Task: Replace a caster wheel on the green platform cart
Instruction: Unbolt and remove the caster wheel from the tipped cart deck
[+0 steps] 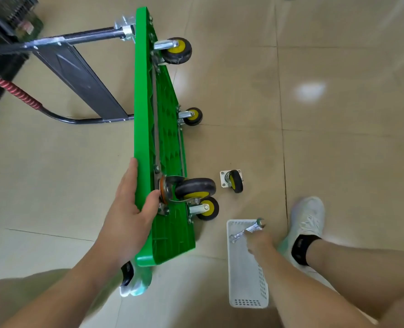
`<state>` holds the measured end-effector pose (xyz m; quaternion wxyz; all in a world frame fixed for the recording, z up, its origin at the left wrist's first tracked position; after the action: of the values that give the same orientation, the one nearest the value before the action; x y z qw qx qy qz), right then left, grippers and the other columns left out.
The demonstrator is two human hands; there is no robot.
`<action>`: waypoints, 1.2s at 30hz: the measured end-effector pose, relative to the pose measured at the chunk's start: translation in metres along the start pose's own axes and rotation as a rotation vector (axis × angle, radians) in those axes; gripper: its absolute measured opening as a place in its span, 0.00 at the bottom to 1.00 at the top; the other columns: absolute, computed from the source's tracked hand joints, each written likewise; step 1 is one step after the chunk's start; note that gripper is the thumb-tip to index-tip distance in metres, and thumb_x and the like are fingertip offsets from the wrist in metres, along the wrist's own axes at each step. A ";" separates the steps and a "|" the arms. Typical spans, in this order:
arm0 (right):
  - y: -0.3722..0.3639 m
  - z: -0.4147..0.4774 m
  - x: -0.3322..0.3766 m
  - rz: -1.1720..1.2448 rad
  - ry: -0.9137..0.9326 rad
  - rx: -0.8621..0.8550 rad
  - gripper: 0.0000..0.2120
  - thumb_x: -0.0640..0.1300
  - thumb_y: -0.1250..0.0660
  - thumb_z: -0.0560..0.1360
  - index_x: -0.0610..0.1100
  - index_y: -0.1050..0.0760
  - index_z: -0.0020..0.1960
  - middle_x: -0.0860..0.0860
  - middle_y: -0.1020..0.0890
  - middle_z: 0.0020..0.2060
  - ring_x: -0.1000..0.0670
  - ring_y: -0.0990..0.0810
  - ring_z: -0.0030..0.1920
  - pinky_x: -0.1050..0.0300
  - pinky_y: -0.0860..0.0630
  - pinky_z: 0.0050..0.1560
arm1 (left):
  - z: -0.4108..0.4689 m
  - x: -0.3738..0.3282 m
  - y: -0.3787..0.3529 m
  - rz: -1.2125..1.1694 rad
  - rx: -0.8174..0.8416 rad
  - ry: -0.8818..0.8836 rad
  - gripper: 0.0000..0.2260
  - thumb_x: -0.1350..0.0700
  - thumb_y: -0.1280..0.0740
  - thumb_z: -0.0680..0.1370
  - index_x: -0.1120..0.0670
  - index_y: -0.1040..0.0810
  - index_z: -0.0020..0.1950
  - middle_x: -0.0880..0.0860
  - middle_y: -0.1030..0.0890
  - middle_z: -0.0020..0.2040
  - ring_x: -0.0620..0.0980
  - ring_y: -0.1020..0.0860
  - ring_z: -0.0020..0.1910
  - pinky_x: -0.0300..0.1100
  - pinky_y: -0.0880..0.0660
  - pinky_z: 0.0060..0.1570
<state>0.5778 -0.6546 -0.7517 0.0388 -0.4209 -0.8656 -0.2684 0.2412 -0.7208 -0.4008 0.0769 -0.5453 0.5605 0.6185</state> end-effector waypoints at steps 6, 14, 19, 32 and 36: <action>-0.021 0.057 -0.025 0.155 -0.134 -0.018 0.13 0.52 0.31 0.75 0.43 0.27 0.42 0.45 0.20 0.33 0.42 0.19 0.36 0.51 0.24 0.42 | -0.009 0.008 -0.002 -0.012 0.012 0.086 0.35 0.54 0.33 0.82 0.35 0.48 0.82 0.42 0.25 0.72 0.45 0.22 0.64 0.23 0.30 0.54; -0.020 0.044 -0.021 0.323 -0.204 -0.048 0.11 0.47 0.32 0.78 0.39 0.26 0.44 0.44 0.22 0.33 0.44 0.21 0.33 0.51 0.23 0.42 | -0.030 0.020 0.003 -0.077 0.034 0.107 0.32 0.42 0.32 0.76 0.20 0.43 0.73 0.39 0.25 0.73 0.46 0.24 0.71 0.54 0.28 0.72; -0.029 0.058 -0.028 0.406 -0.186 -0.031 0.11 0.46 0.35 0.79 0.43 0.28 0.41 0.45 0.22 0.37 0.43 0.21 0.39 0.46 0.21 0.50 | -0.031 0.025 -0.001 -0.160 0.117 0.050 0.32 0.39 0.35 0.76 0.22 0.46 0.76 0.30 0.35 0.77 0.39 0.36 0.78 0.54 0.37 0.78; 0.030 -0.028 0.056 0.236 0.197 -0.177 0.15 0.44 0.40 0.82 0.33 0.22 0.55 0.45 0.24 0.39 0.45 0.26 0.42 0.50 0.26 0.45 | -0.041 0.022 -0.009 -0.184 0.163 0.022 0.28 0.41 0.43 0.80 0.25 0.51 0.77 0.24 0.46 0.78 0.31 0.46 0.79 0.48 0.46 0.82; 0.048 -0.075 0.091 0.259 0.337 -0.136 0.12 0.45 0.39 0.83 0.38 0.22 0.53 0.44 0.18 0.41 0.43 0.20 0.42 0.49 0.22 0.45 | -0.043 0.021 -0.010 -0.157 0.156 0.019 0.28 0.47 0.43 0.85 0.28 0.52 0.79 0.29 0.46 0.80 0.31 0.45 0.79 0.43 0.46 0.81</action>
<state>0.5436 -0.6035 -0.6407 0.1886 -0.4795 -0.7654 -0.3855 0.2651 -0.7612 -0.4135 0.1620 -0.5859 0.5632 0.5597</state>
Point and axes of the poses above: each hand's wrist, its own z-axis towards the middle knuckle, its own y-axis out of the back of the hand, x = y × z, the point moved 10 cm from there along z, towards the middle knuckle
